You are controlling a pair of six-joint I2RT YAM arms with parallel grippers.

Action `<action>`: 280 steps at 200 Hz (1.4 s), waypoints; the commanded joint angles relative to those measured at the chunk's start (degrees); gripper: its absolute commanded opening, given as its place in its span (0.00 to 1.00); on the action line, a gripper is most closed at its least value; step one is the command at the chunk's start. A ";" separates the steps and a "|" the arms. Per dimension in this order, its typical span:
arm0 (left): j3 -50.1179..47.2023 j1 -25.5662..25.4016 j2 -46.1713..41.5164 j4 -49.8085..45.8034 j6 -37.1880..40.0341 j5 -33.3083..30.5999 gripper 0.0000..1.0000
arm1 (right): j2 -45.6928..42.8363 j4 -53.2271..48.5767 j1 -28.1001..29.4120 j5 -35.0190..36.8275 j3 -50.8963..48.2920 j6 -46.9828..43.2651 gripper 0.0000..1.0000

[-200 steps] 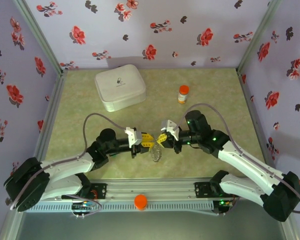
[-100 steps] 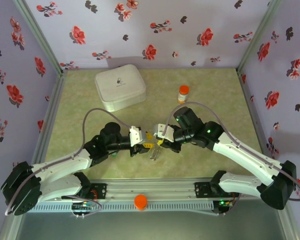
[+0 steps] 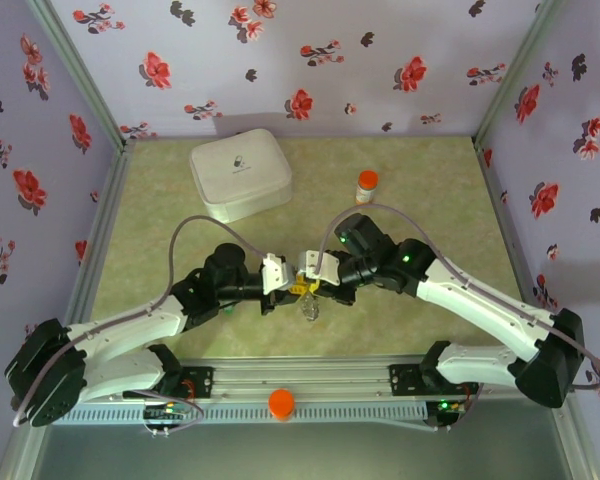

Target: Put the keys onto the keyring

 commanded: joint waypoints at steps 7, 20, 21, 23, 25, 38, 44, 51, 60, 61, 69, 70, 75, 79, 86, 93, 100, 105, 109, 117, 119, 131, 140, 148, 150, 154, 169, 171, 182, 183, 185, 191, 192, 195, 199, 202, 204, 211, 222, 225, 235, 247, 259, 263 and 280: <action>1.13 -0.35 -0.16 1.59 0.30 0.84 0.00 | -2.37 4.32 -0.04 -2.42 -0.52 2.02 0.03; 0.34 -0.34 -0.51 2.78 -0.13 0.84 0.00 | -4.41 7.80 -2.06 -4.41 -2.83 5.48 0.19; 0.30 -0.34 -0.57 2.91 -0.18 0.84 0.00 | -4.56 8.05 -2.23 -4.62 -3.03 5.78 0.20; 0.16 -0.30 -0.61 3.17 -0.17 0.79 0.00 | -4.91 8.52 -2.62 -5.00 -3.34 6.30 0.22; 0.01 -0.34 -0.69 3.46 -0.28 0.78 0.00 | -5.22 8.99 -3.05 -5.43 -3.66 6.84 0.24; -1.24 -0.39 -1.18 5.84 -0.78 0.58 0.00 | -7.13 11.46 -5.32 -7.69 -5.75 10.32 0.35; -1.87 -0.35 -1.32 7.15 -1.08 0.32 0.00 | -7.84 12.21 -5.88 -7.74 -6.56 12.06 0.38; -2.72 -0.34 -1.41 9.22 -1.44 -0.01 0.00 | -8.47 12.42 -6.29 -7.91 -7.15 13.47 0.39; -3.69 -0.31 -1.41 11.51 -1.75 -0.33 0.00 | -8.84 12.10 -6.60 -7.76 -7.53 15.37 0.40; -3.78 -0.33 -1.41 11.72 -1.74 -0.36 0.00 | -8.88 12.04 -6.61 -7.75 -7.54 15.52 0.40; -4.26 -0.35 -1.31 12.95 -1.81 -0.79 0.00 | -8.85 11.35 -6.77 -7.71 -7.46 17.01 0.40; -4.29 -0.35 -1.32 13.06 -1.90 -0.85 0.00 | -8.84 11.27 -6.83 -7.72 -7.46 17.13 0.40; -4.47 -0.35 -1.24 13.36 -1.90 -1.05 0.00 | -8.80 10.92 -6.88 -7.98 -7.48 17.93 0.40; -4.49 -0.35 -1.24 13.50 -1.82 -1.26 0.00 | -8.67 10.62 -6.88 -8.02 -7.46 18.59 0.40; -4.50 -0.32 -1.10 13.50 -1.56 -1.50 0.00 | -8.45 10.29 -6.88 -8.14 -7.37 19.71 0.40; -4.54 -0.35 -1.00 13.48 -1.33 -1.78 0.00 | -8.15 10.02 -6.88 -8.21 -7.40 20.66 0.40; -4.58 -0.35 -0.92 13.66 -1.28 -2.09 0.00 | -7.86 9.64 -6.88 -8.43 -7.37 21.27 0.40; -4.58 -0.35 -0.89 13.69 -1.20 -2.23 0.00 | -7.65 9.33 -6.88 -8.58 -7.30 21.73 0.40; -4.58 -0.35 -0.82 13.73 -1.15 -2.34 0.00 | -7.44 9.26 -6.88 -8.62 -7.28 22.16 0.39; -4.58 -0.35 -0.80 13.91 -1.11 -2.58 0.00 | -6.96 9.10 -6.88 -8.95 -7.30 22.96 0.38; -4.58 -0.35 -0.80 13.94 -1.11 -2.61 0.00 | -6.85 9.09 -6.88 -8.96 -7.29 23.09 0.38; -4.66 -0.35 -0.70 14.28 -1.16 -2.85 0.00 | -6.33 8.98 -6.88 -8.76 -7.48 23.91 0.36; -4.74 -0.34 -0.70 14.37 -1.17 -2.85 0.00 | -5.95 8.91 -6.88 -8.59 -7.39 24.61 0.32; -4.82 -0.35 -0.67 14.45 -1.19 -2.93 0.00 | -5.54 8.78 -6.97 -8.74 -7.37 25.04 0.30; -4.77 -0.35 -0.70 14.47 -1.13 -2.94 0.00 | -5.47 8.77 -6.97 -8.85 -7.35 25.11 0.29; -4.72 -0.35 -0.67 14.48 -1.24 -2.96 0.00 | -5.29 8.81 -7.04 -8.99 -7.37 25.22 0.28; -4.89 -0.35 -0.69 14.61 -1.28 -3.03 0.00 | -4.65 8.68 -7.15 -8.87 -7.29 25.73 0.21; -4.92 -0.35 -0.71 14.64 -1.28 -3.09 0.00 | -4.63 8.65 -7.26 -8.88 -7.28 25.72 0.20; -4.93 -0.35 -0.71 14.65 -1.37 -3.10 0.00 | -4.34 8.39 -7.32 -8.67 -7.20 25.94 0.17; -4.93 -0.35 -0.71 14.65 -1.37 -3.15 0.00 | -4.30 8.39 -7.32 -8.73 -7.24 25.99 0.17; -4.93 -0.35 -0.71 14.61 -1.35 -3.15 0.00 | -4.34 8.38 -7.37 -8.75 -7.23 26.03 0.16; -4.93 -0.35 -0.71 14.70 -1.37 -3.28 0.00 | -4.31 8.38 -7.41 -8.87 -7.19 26.04 0.15; -4.93 -0.35 -0.71 14.68 -1.37 -3.29 0.00 | -4.33 8.38 -7.41 -8.96 -7.19 26.04 0.15; -4.93 -0.42 -0.78 14.72 -1.35 -3.27 0.00 | -4.35 8.38 -7.40 -8.97 -7.24 26.10 0.15; -4.93 -0.41 -0.74 14.76 -1.33 -3.36 0.00 | -4.36 8.38 -7.41 -8.95 -7.20 26.04 0.15; -4.97 -0.40 -0.72 14.87 -1.37 -3.38 0.00 | -4.41 8.38 -7.41 -8.93 -7.19 26.04 0.14; -5.01 -0.43 -0.73 14.93 -1.35 -3.38 0.00 | -4.44 8.38 -7.41 -8.94 -7.19 26.06 0.14; -5.09 -0.35 -0.74 15.39 -1.52 -3.31 0.00 | -4.36 8.22 -7.41 -8.96 -7.19 25.96 0.10; -5.27 -0.38 -0.59 16.17 -1.87 -3.31 0.00 | -4.39 8.28 -7.52 -9.41 -7.19 25.95 0.05; -5.28 -0.37 -0.50 16.29 -1.91 -3.37 0.00 | -4.37 8.29 -7.51 -9.48 -7.19 25.95 0.03; -5.33 -0.35 -0.47 16.41 -2.06 -3.38 0.00 | -4.53 8.43 -7.63 -10.13 -7.27 25.95 0.00; -5.37 -0.41 -0.46 16.65 -2.07 -3.38 0.00 | -4.79 8.88 -7.86 -9.85 -7.61 26.41 0.00; -5.67 -0.43 -0.54 17.76 -2.44 -3.46 0.00 | -4.84 8.72 -8.09 -9.02 -7.72 26.52 0.00; -5.83 -0.43 -0.54 18.41 -2.68 -3.49 0.00 | -4.82 8.58 -8.11 -8.65 -7.79 26.56 0.00; -6.41 -0.43 -0.55 21.01 -3.84 -3.55 0.00 | -4.43 8.51 -8.59 -7.16 -8.18 26.83 0.00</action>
